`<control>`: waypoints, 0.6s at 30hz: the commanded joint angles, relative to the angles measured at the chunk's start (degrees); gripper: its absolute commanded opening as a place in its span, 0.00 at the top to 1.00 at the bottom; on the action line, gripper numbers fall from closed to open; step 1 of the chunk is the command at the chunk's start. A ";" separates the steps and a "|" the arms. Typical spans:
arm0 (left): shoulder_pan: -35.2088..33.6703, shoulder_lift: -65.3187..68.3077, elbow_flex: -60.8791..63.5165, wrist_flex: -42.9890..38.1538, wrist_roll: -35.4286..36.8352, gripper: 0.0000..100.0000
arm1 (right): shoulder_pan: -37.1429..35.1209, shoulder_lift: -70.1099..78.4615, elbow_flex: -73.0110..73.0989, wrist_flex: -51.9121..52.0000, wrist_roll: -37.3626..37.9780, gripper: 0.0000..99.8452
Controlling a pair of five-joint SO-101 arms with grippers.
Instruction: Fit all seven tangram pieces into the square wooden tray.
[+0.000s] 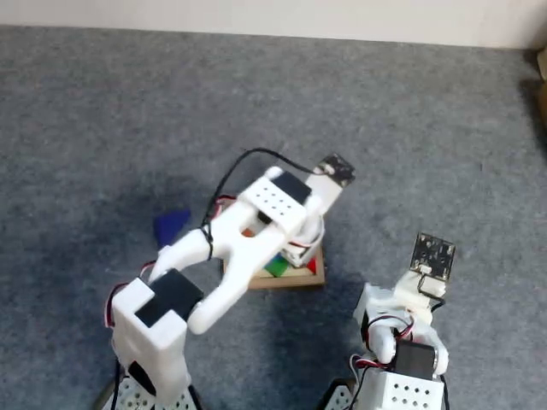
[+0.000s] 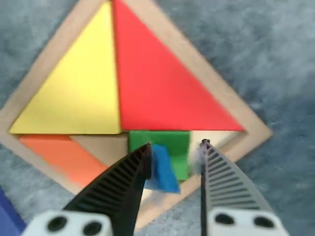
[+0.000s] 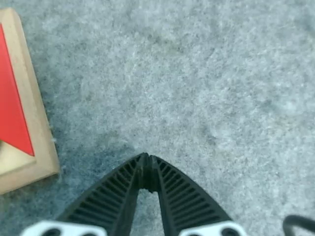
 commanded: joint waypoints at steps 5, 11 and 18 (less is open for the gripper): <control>3.82 -3.65 -7.16 5.54 3.69 0.83 | 0.40 -0.66 5.05 0.40 -0.53 0.99; 1.36 -4.09 -11.21 10.02 3.60 0.83 | 0.40 -0.66 5.05 0.40 -0.53 0.99; -2.42 -4.09 -17.71 19.25 1.67 0.83 | 0.40 -0.66 5.05 0.40 -0.53 0.99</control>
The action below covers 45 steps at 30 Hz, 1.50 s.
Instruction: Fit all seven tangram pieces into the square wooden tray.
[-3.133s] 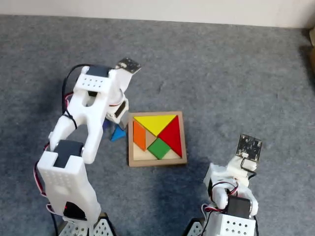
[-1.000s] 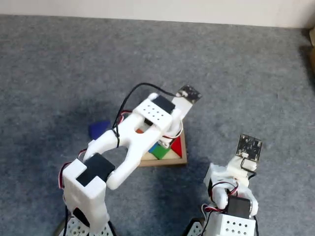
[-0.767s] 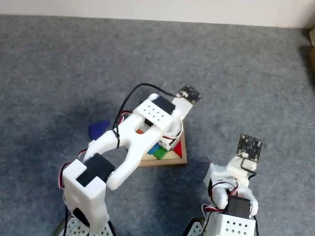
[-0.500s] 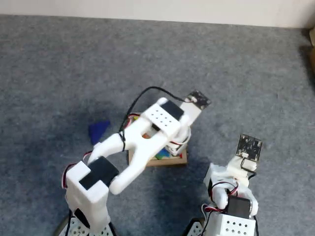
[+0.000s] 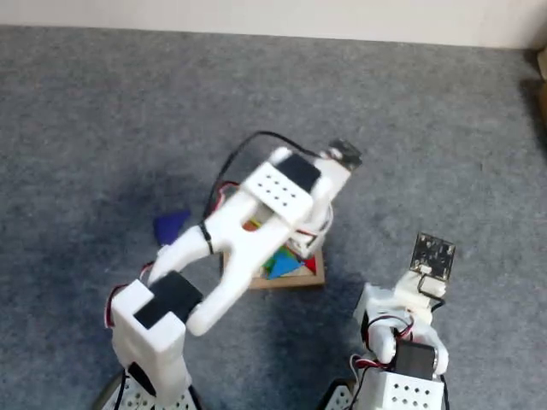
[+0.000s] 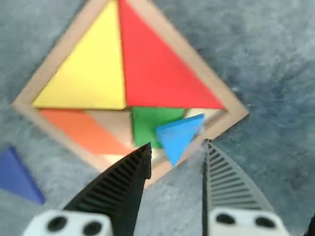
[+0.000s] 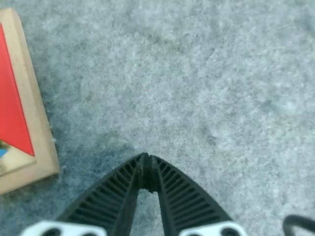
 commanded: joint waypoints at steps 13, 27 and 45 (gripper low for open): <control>-5.14 -3.38 -5.76 7.82 -8.35 0.83 | 0.40 -0.66 5.05 0.40 -0.53 0.99; -7.60 -2.86 11.82 -11.96 -14.86 0.82 | 0.40 -0.66 5.05 0.40 -0.53 0.99; -1.98 -2.77 13.14 -13.80 -14.51 0.82 | 0.40 -0.66 5.05 0.40 -0.53 0.99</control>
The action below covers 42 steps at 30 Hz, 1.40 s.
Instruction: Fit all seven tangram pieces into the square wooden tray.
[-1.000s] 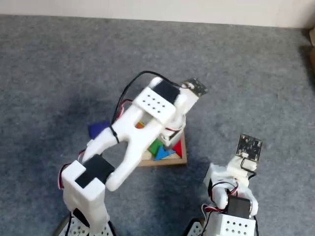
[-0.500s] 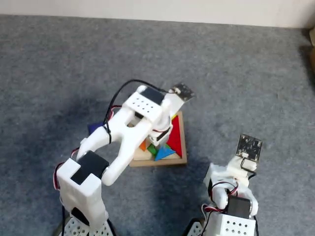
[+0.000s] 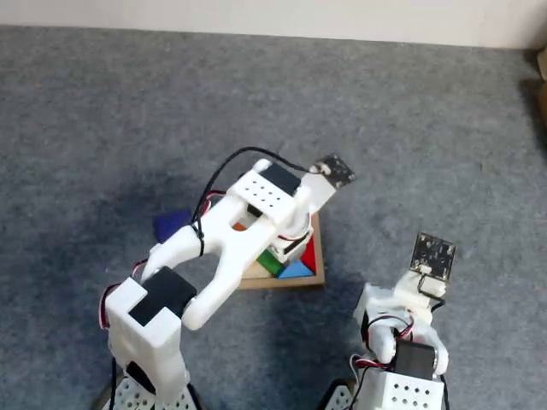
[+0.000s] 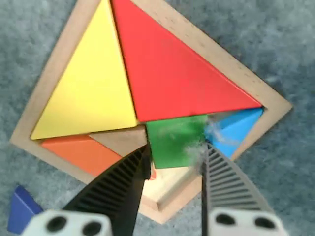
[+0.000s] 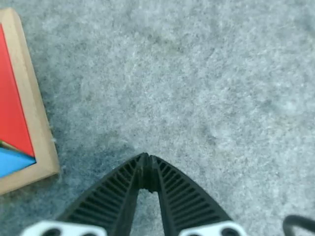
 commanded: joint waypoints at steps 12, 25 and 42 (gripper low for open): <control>3.03 -2.42 -0.04 -3.87 3.43 0.82 | 0.40 -0.66 5.05 0.40 -0.53 0.99; 1.27 -3.21 -3.21 1.93 3.25 0.83 | 0.40 -0.66 5.05 0.40 -0.53 0.99; -8.92 -2.51 5.23 -8.79 0.00 0.82 | 0.40 -0.66 5.05 0.40 -0.53 0.99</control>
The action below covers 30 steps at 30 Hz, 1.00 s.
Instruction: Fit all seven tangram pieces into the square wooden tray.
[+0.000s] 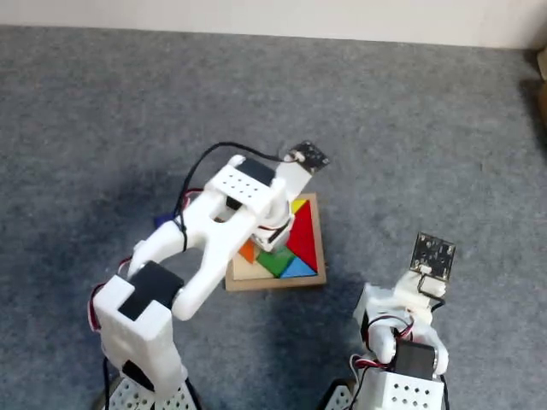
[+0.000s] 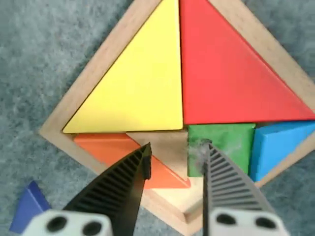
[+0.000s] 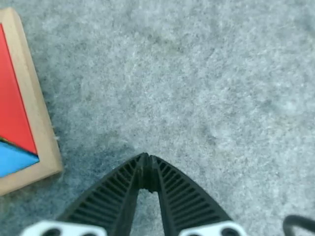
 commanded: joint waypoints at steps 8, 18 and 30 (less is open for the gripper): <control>-5.32 -2.95 -0.13 -1.32 -0.70 0.82 | 0.40 -0.66 5.05 0.40 -0.53 0.99; -0.04 -2.95 -13.05 10.29 1.85 0.83 | 0.40 -0.66 5.05 0.40 -0.53 0.99; -7.16 -2.95 -30.64 30.59 2.81 0.82 | 0.40 -0.66 5.05 0.40 -0.53 0.99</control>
